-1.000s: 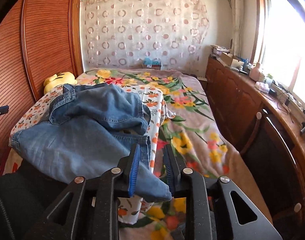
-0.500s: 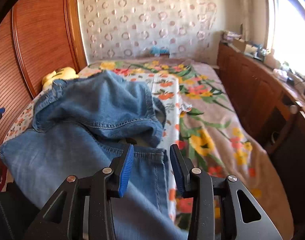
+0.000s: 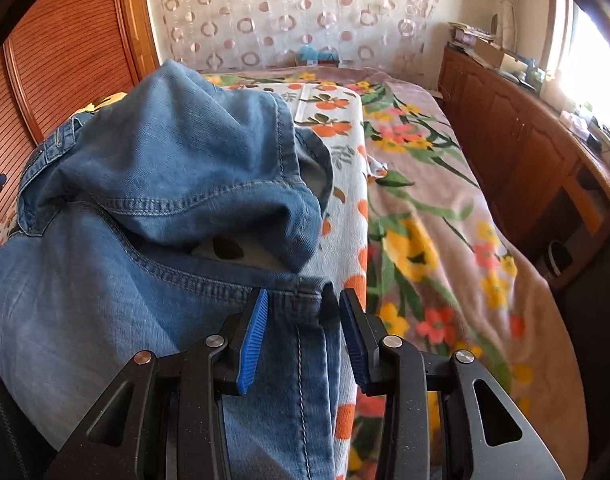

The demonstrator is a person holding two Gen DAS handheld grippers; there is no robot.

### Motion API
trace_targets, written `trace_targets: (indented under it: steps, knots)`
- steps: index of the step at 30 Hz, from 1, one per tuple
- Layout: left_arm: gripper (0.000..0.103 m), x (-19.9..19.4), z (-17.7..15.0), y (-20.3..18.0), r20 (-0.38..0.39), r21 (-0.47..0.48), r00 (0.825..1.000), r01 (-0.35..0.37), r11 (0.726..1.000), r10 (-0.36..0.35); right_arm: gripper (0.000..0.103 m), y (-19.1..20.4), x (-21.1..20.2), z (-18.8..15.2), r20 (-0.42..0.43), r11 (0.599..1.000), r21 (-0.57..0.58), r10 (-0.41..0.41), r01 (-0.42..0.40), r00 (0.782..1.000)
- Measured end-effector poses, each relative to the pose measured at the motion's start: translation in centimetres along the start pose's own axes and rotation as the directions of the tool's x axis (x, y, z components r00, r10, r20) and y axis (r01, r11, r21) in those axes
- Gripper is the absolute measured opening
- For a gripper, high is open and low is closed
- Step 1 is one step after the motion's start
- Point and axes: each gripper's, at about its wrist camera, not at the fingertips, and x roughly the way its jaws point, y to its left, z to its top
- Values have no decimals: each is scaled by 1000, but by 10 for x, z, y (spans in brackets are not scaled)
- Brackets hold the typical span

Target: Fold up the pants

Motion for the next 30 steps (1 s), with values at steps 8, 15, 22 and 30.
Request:
trace_targets:
  steps: [8,15,22,30]
  knots:
    - [76,32,12,14,-50,-3,999,-6,1000,6,6,-36,-49,5,177,984,154,-112,85,978]
    - [74,62,22,25,-107,3,994,-10,1000,10,7,-43,-9,18,33,961,186,-213,203,977]
    - [54,88,23,31,-178,-26,983,42,999,-46,22,-38,5,58,65,952,195,-251,234,966]
    - [9,86,23,24,-152,-21,986,65,998,-68,26,8,52,69,114,989,100,-121,109,986]
